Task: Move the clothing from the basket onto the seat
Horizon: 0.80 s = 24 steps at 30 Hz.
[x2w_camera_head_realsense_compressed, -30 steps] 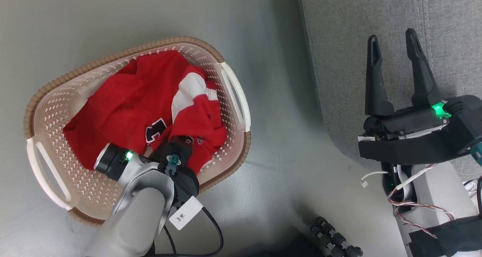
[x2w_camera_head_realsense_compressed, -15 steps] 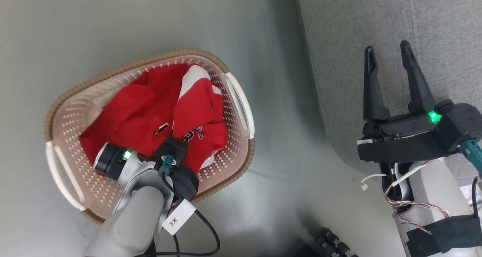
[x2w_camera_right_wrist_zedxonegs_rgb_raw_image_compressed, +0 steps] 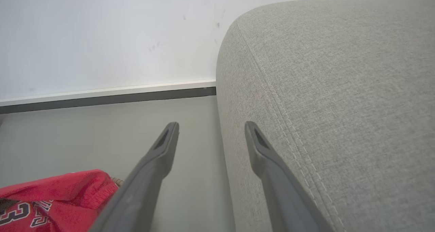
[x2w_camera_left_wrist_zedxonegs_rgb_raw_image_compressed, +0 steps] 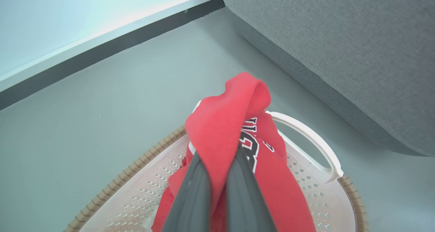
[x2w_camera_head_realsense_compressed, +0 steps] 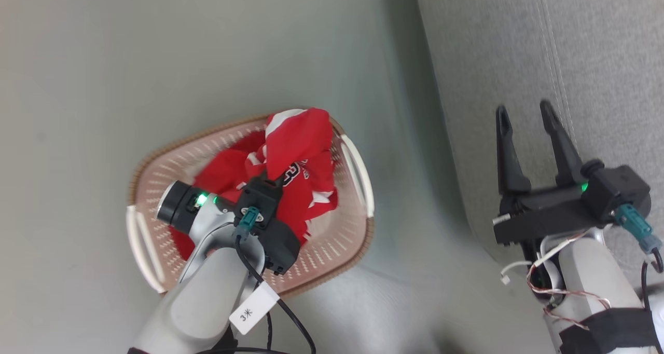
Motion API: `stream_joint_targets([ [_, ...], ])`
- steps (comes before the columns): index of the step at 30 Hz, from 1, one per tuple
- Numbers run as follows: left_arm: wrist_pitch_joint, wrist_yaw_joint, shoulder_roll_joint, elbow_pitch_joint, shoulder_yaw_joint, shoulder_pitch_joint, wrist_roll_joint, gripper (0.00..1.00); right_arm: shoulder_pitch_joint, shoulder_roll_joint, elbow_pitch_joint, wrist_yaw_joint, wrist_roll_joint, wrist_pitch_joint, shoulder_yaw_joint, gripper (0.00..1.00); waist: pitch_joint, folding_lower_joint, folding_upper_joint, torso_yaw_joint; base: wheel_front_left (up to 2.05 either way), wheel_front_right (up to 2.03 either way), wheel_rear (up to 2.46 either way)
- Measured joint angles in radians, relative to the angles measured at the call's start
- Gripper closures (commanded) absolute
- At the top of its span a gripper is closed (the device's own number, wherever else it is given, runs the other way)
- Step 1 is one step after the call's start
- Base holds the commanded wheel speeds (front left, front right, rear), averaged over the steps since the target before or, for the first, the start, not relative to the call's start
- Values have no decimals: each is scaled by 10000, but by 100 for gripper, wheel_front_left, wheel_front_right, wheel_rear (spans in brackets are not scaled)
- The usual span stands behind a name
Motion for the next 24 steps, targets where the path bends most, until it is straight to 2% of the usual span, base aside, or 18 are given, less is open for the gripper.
stream_joint_targets([
  [18,-2,-704,-40,-869,-600,-464,-111,100,633,-128,1444,211,-12,2,-169,0,-2296,0,0,1339,0,0,0],
  [24,-2,-882,-56,-913,-656,-662,-468,100,1016,-125,1795,257,-25,2,-111,0,-3100,-1,0,1714,0,0,0],
])
